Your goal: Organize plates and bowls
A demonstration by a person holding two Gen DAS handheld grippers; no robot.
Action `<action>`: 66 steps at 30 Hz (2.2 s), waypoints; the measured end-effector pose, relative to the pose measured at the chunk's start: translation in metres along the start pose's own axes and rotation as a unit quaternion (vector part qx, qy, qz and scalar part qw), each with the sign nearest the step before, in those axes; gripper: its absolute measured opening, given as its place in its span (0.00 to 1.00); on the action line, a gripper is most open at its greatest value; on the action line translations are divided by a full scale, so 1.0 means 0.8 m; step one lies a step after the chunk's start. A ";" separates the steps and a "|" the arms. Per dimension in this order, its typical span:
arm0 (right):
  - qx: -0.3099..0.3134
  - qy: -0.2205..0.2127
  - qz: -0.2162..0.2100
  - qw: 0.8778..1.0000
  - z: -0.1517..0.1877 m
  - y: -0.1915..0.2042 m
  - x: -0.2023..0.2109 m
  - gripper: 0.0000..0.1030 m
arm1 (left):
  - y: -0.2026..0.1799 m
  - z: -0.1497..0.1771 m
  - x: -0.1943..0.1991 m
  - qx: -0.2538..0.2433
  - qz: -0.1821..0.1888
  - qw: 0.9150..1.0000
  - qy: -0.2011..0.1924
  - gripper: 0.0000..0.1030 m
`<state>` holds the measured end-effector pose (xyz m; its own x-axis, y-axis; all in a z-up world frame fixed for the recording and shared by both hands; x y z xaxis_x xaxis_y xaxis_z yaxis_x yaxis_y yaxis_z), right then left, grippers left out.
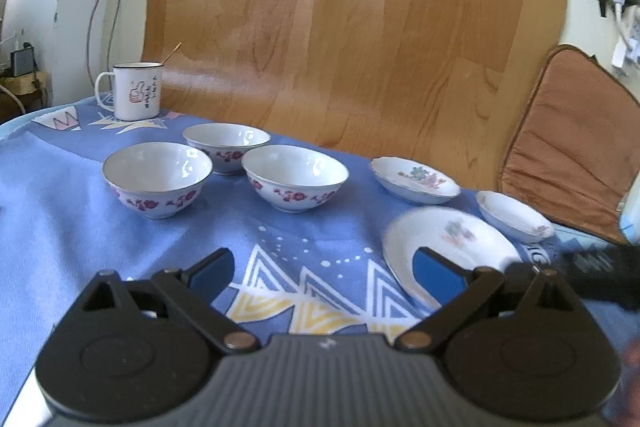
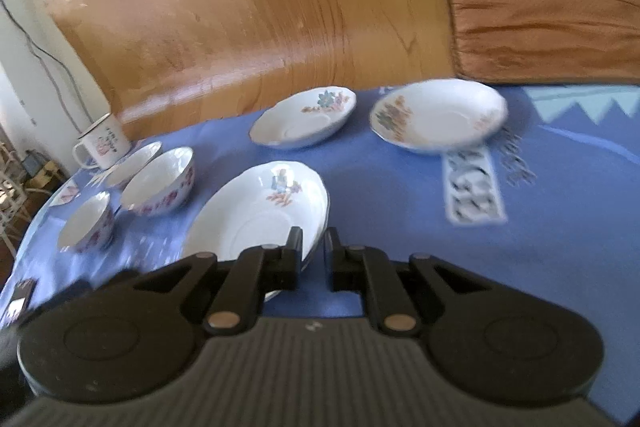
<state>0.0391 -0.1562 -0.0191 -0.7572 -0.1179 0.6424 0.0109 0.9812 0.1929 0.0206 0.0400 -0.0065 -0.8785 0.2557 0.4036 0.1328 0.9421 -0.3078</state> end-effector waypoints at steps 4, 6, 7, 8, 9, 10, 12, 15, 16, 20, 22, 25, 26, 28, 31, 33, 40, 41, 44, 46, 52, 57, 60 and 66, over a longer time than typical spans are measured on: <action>-0.020 0.010 0.003 1.000 0.025 -0.045 0.048 0.13 | -0.021 0.006 -0.005 -0.014 0.037 0.999 0.028 0.93; -0.035 0.018 0.004 0.999 0.035 -0.065 0.058 0.13 | -0.046 0.012 -0.012 -0.015 0.073 0.995 0.062 0.91; -0.045 0.021 0.001 0.999 0.040 -0.073 0.064 0.13 | -0.062 0.016 -0.015 -0.024 0.082 0.993 0.080 0.89; -0.054 0.022 0.000 0.998 0.042 -0.078 0.066 0.13 | -0.078 0.020 -0.019 -0.036 0.090 0.990 0.098 0.89; -0.062 0.021 -0.001 0.998 0.045 -0.083 0.072 0.13 | -0.090 0.024 -0.022 -0.045 0.099 0.987 0.115 0.87; -0.066 0.018 -0.002 0.998 0.048 -0.088 0.078 0.13 | -0.100 0.028 -0.027 -0.048 0.106 0.984 0.135 0.81; -0.062 0.007 0.004 0.998 0.049 -0.093 0.085 0.13 | -0.112 0.036 -0.037 -0.033 0.121 0.977 0.173 0.67; -0.049 -0.009 0.013 0.999 0.054 -0.099 0.094 0.12 | -0.129 0.038 -0.042 -0.018 0.145 0.972 0.185 0.44; -0.049 -0.013 0.016 0.999 0.056 -0.104 0.097 0.12 | -0.136 0.038 -0.044 -0.010 0.154 0.970 0.187 0.44; -0.059 -0.040 0.052 0.996 0.061 -0.126 0.106 0.12 | -0.181 0.050 -0.054 -0.017 0.187 0.960 0.206 0.43; -0.069 -0.061 0.077 0.993 0.063 -0.148 0.120 0.12 | -0.207 0.059 -0.061 -0.026 0.210 0.953 0.216 0.43; -0.085 -0.076 0.115 0.987 0.071 -0.184 0.137 0.12 | -0.256 0.071 -0.070 -0.047 0.244 0.942 0.224 0.43; -0.091 -0.079 0.131 0.984 0.074 -0.198 0.142 0.12 | -0.271 0.075 -0.072 -0.054 0.256 0.938 0.227 0.43; -0.092 -0.085 0.165 0.978 0.080 -0.220 0.148 0.12 | -0.295 0.084 -0.077 -0.063 0.279 0.929 0.234 0.46; -0.102 -0.095 0.198 0.970 0.082 -0.244 0.155 0.36 | -0.307 0.086 -0.081 -0.067 0.282 0.927 0.236 0.48; -0.121 -0.108 0.227 0.960 0.075 -0.256 0.160 0.37 | -0.292 0.075 -0.080 -0.054 0.281 0.931 0.225 0.49; -0.135 -0.143 0.159 0.967 0.025 -0.226 0.165 0.37 | -0.149 0.003 -0.066 -0.035 0.154 0.978 0.134 0.50; -0.136 -0.138 0.141 0.971 0.018 -0.217 0.160 0.37 | -0.124 -0.004 -0.062 -0.041 0.125 0.984 0.120 0.50; -0.141 -0.103 0.084 0.981 -0.003 -0.184 0.131 0.37 | -0.065 -0.012 -0.053 -0.044 0.069 0.992 0.101 0.50; -0.137 -0.082 0.054 0.986 -0.020 -0.157 0.107 0.37 | -0.037 -0.010 -0.050 -0.040 0.050 0.993 0.096 0.51; -0.160 -0.017 0.063 0.985 -0.073 -0.112 0.000 0.37 | -0.006 0.004 -0.047 -0.017 0.050 0.995 0.082 0.59; -0.181 0.006 0.136 0.974 -0.103 -0.131 -0.084 0.39 | -0.004 0.002 -0.050 -0.005 0.058 0.995 0.086 0.60; -0.202 0.045 0.141 0.968 -0.106 -0.145 -0.118 0.38 | -0.003 0.004 -0.052 -0.004 0.058 0.995 0.085 0.61; -0.168 0.048 0.147 0.973 -0.109 -0.131 -0.122 0.09 | -0.002 0.006 -0.053 0.002 0.061 0.995 0.081 0.61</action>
<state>0.1687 -0.2611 -0.0372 -0.6250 0.1315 0.7694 0.4440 0.8706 0.2119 0.0554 0.0263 -0.0269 -0.7700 0.4008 0.4965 0.2321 0.9007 -0.3673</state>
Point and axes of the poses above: each gripper's, at about its wrist camera, not at the fingertips, and x roughly against the way its jaws point, y to its left, z to its underside, the point moved 5 cm from there along -x, roughly the way its jaws point, and after that the axes turned 15 degrees about z, right-handed, at the moved point
